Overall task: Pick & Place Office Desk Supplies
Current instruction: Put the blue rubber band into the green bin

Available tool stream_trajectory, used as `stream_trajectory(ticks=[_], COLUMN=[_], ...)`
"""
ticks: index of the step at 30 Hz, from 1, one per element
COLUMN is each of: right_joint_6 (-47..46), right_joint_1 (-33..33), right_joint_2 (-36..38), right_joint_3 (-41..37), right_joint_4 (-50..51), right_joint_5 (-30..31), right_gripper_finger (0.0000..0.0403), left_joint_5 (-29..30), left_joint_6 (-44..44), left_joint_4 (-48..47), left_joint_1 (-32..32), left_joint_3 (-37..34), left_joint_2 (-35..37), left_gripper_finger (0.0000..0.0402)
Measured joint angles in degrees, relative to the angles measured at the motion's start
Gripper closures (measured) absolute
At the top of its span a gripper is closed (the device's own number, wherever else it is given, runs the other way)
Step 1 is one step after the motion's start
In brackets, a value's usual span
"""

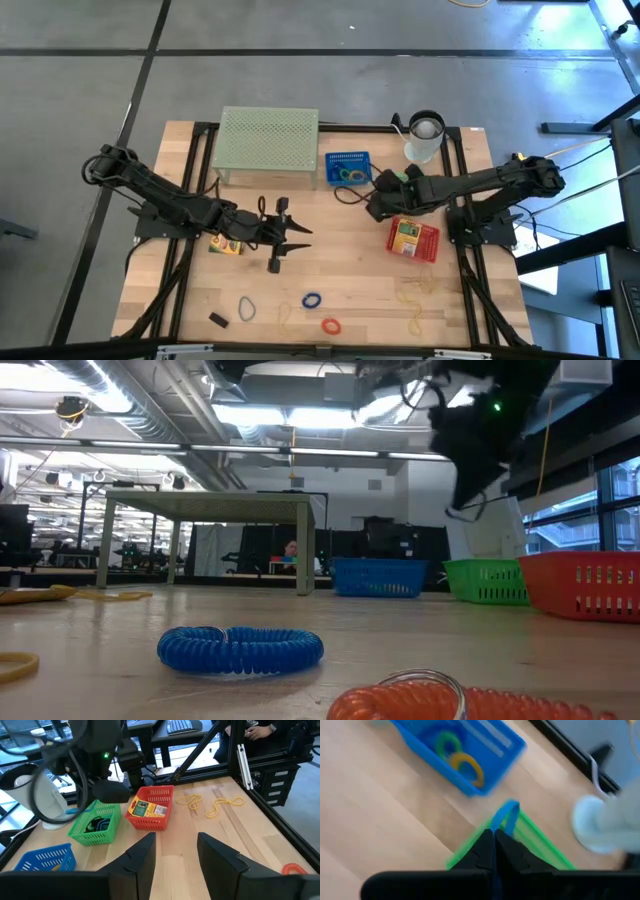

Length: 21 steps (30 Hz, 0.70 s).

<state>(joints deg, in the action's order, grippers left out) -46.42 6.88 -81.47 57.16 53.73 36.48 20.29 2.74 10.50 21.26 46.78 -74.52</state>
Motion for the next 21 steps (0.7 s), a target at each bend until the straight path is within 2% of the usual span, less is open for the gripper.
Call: stream_trajectory(ticks=[6, 13, 17, 21], right_joint_6=[-1.5, -1.4, -1.1, 0.7], right_joint_1=[-4.5, -9.0, -10.6, -11.2], right_joint_2=[0.0, 0.0, 0.0, 0.0], right_joint_3=[-2.6, -5.3, -5.3, -5.3], right_joint_4=[2.5, 2.6, 2.4, 2.4], right_joint_5=[-6.4, -7.6, -10.1, -11.7], right_gripper_finger=[0.0397, 0.0392, 0.0362, 0.0316], left_joint_5=[0.0, 0.0, 0.0, 0.0], left_joint_6=[-0.4, -1.7, -2.0, -2.0], left_joint_4=[0.0, 0.0, 0.0, 0.0], left_joint_1=[0.0, 0.0, 0.0, 0.0], left_joint_3=[0.0, 0.0, 0.0, 0.0], left_joint_2=[0.0, 0.0, 0.0, 0.0], left_gripper_finger=[0.0263, 0.0263, 0.0263, 0.0263])
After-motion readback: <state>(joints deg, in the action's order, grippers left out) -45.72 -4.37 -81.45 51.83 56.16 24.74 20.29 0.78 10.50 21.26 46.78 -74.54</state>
